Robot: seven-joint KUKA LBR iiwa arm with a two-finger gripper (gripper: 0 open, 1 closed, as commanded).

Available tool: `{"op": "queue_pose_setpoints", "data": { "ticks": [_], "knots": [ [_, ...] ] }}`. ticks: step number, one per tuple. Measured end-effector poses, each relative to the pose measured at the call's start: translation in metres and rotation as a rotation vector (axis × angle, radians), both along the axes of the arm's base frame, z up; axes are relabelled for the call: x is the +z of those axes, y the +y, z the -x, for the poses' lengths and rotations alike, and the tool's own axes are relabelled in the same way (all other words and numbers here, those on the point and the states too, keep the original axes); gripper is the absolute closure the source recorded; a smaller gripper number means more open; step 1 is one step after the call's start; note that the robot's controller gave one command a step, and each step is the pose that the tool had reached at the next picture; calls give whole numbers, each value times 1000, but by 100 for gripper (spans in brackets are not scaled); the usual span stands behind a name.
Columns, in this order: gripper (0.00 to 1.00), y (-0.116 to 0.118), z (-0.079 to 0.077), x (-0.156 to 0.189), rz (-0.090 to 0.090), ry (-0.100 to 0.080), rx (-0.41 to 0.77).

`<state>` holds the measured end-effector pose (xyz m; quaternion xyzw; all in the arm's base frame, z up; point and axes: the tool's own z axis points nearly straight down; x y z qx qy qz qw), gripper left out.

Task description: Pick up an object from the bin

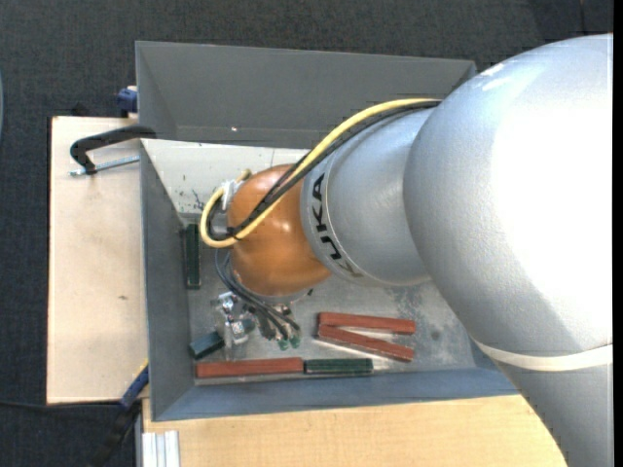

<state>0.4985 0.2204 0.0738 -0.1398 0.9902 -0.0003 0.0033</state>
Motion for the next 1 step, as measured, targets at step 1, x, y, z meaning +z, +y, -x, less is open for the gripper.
{"op": "queue_pose_setpoints", "data": {
  "ticks": [1],
  "knots": [
    [100, -5, -5, 135, -2, 2, 53]
  ]
}}
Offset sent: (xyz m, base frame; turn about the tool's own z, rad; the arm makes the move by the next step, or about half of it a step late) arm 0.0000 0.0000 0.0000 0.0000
